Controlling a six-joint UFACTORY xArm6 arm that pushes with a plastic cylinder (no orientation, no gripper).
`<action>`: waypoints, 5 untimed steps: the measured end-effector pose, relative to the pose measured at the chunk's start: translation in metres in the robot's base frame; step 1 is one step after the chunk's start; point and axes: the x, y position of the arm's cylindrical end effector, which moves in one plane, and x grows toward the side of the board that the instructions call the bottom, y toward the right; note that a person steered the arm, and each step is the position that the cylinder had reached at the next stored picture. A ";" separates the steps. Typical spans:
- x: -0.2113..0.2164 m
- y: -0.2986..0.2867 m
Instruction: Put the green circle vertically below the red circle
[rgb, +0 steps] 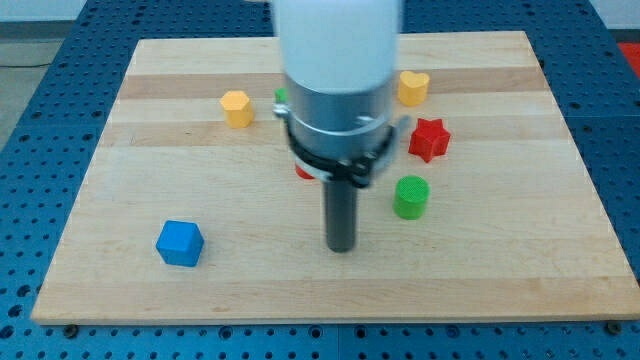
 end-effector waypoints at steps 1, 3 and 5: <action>0.002 0.058; -0.055 0.118; -0.071 0.075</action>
